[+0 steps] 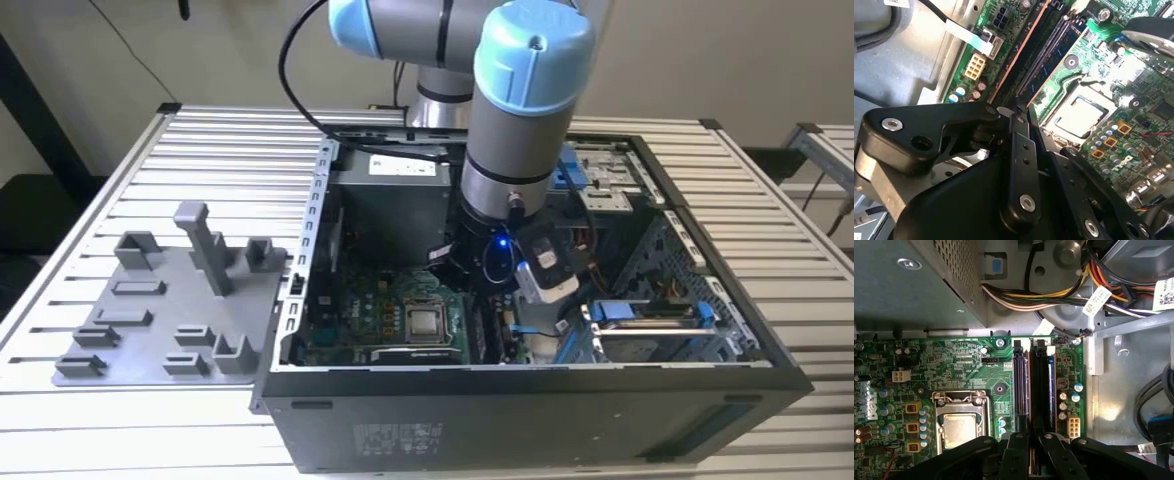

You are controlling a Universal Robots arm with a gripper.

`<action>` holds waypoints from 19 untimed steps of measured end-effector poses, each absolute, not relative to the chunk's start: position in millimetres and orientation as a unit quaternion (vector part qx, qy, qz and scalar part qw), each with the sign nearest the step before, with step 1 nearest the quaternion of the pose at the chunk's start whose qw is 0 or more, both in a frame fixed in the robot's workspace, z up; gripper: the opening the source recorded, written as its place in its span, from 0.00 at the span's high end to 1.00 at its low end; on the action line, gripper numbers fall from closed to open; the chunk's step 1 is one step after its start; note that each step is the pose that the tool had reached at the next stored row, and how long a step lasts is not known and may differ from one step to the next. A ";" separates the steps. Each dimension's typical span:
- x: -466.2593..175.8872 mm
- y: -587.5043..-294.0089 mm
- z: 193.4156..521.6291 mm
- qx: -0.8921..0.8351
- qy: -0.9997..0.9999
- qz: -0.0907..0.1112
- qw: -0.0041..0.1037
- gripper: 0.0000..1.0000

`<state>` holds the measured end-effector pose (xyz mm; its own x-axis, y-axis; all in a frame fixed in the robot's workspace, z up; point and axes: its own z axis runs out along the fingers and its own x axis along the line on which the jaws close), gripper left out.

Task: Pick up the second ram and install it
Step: 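Insert the second ram into the second slot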

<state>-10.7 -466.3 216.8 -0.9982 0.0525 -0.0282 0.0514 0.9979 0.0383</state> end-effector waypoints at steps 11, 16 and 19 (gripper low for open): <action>-9.6 -466.3 211.2 0.025 0.999 0.019 0.012 0.86; -9.7 -466.3 210.5 0.025 0.999 0.019 0.012 0.86; -9.5 -466.0 209.2 0.025 0.999 0.020 0.013 0.79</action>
<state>-9.5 -466.0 209.2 -0.9985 0.0499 -0.0242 0.0489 0.9980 0.0399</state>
